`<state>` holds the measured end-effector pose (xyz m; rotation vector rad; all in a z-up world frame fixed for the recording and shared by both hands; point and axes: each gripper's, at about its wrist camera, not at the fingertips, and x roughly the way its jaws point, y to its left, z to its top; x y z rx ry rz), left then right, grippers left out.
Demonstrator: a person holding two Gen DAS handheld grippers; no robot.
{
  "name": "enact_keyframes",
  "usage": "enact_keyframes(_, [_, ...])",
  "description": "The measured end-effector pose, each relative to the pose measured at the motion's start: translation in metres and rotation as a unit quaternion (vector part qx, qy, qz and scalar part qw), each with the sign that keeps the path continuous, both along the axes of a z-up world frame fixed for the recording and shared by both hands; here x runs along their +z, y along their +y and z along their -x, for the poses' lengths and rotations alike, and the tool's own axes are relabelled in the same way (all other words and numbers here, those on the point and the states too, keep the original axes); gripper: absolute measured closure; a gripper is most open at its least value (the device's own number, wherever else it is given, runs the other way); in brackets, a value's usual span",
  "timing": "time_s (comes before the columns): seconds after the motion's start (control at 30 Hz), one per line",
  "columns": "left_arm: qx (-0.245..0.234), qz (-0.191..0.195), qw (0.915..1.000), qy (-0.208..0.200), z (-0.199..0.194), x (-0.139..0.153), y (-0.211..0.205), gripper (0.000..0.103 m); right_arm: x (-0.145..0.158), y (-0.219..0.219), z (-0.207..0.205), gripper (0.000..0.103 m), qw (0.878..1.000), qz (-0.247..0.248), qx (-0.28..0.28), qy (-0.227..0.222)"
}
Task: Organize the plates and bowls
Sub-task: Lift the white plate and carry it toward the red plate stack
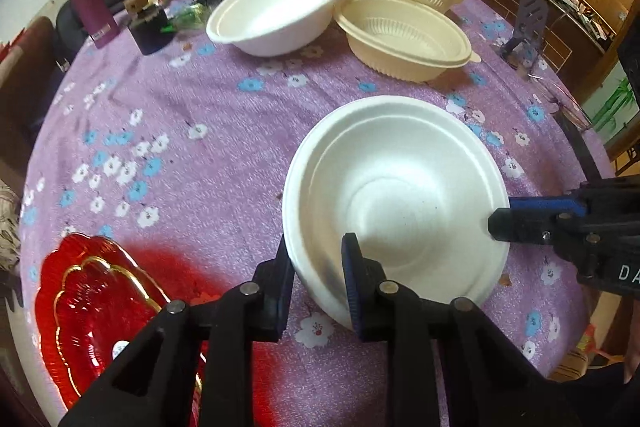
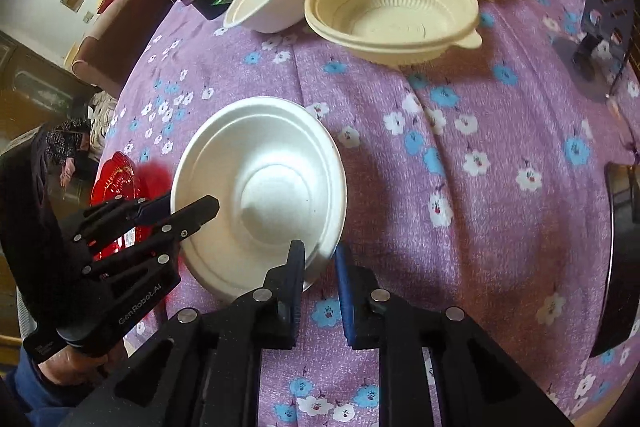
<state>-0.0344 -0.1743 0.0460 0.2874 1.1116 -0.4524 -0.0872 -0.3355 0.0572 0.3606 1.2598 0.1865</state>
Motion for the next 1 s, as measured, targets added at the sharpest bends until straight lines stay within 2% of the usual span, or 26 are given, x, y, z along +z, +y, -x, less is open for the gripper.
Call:
enact_keyframes(0.3, [-0.003, -0.008, 0.9996, -0.027, 0.006, 0.011, -0.003, 0.081, 0.006, -0.002, 0.002, 0.086, 1.0, -0.008, -0.003, -0.009])
enact_keyframes(1.0, [0.013, -0.006, 0.9986, -0.05, 0.012, 0.029, 0.017, 0.081, 0.021, 0.016, 0.003, 0.086, 1.0, -0.011, 0.007, -0.028])
